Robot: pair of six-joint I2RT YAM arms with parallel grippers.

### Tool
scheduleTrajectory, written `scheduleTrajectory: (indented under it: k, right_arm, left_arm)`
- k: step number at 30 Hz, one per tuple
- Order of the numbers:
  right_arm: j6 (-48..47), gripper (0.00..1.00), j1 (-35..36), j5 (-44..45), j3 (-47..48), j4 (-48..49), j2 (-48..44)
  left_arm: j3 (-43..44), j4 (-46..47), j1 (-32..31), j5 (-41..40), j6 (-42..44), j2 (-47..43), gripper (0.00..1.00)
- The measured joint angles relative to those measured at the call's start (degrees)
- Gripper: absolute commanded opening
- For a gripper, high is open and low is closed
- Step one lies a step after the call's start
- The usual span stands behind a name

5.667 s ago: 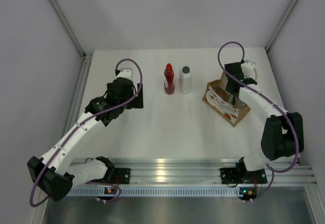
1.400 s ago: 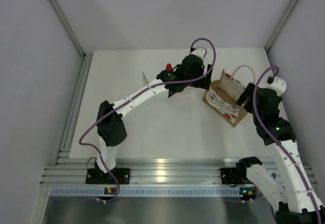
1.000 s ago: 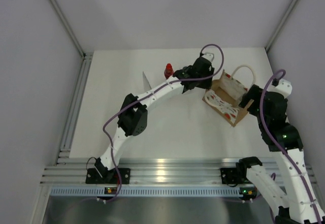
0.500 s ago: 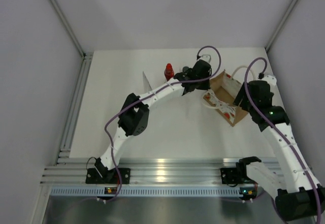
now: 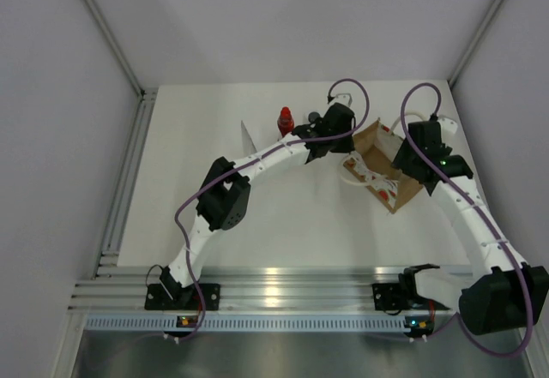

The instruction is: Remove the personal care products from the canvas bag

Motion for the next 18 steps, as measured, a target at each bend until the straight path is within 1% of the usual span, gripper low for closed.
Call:
scheduleTrajectory:
  k: [12,18]
  right_arm:
    - [1.0,0.56,-2.1,0.3,0.7,1.8,3.5]
    - [1.0,0.57,-2.4,-0.3,1.4,2.4,4.3]
  left_arm:
    - [0.0,0.0,0.0,0.0,0.0,-0.1,0.0]
    - [0.0,0.0,0.0,0.0,0.0,-0.1,0.0]
